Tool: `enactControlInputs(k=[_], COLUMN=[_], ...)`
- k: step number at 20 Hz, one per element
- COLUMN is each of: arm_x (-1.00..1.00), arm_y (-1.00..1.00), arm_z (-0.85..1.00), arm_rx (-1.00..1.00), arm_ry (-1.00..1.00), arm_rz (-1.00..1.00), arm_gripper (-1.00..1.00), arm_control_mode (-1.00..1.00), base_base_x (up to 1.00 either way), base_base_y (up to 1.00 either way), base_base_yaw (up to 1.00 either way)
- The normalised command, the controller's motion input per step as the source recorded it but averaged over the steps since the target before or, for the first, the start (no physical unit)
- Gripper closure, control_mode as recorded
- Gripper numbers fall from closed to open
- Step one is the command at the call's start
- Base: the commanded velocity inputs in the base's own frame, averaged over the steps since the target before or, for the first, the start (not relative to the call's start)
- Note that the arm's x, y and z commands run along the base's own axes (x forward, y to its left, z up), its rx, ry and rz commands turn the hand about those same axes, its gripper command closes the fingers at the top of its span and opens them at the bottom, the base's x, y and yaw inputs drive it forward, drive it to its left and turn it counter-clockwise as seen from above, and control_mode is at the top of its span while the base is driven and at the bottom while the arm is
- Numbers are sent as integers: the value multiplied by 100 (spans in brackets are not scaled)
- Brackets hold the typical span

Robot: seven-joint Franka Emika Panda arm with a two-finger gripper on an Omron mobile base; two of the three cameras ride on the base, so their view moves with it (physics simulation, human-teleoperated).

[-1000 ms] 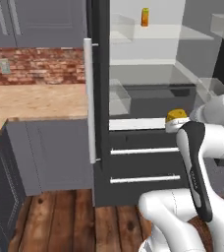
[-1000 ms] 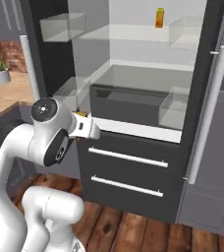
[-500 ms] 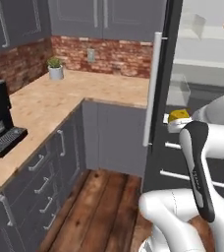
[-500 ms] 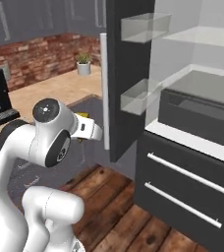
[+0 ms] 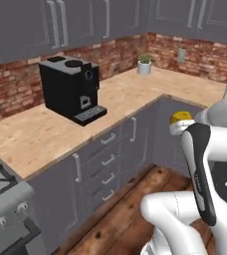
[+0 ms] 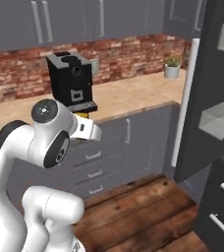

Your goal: Pick the cheese from the fridge and the cheese grater from the cabinet and place them next to the salad bowl.

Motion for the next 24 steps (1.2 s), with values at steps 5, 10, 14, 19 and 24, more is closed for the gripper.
enactControlInputs(k=[5, 10, 14, 19, 24], arm_x=[0, 0, 0, 0, 0], arm_y=[0, 0, 0, 0, 0], arm_z=[0, 0, 0, 0, 0], arm_rx=[0, 0, 0, 0, 0], arm_ry=[0, 0, 0, 0, 0], arm_rz=[0, 0, 0, 0, 0], arm_gripper=[100, 100, 100, 100, 100], arm_control_mode=[100, 100, 100, 100, 100], base_base_x=[4, 17, 14, 9, 13], base_base_y=[17, 17, 14, 12, 12], base_base_yaw=[59, 65, 77, 83, 83])
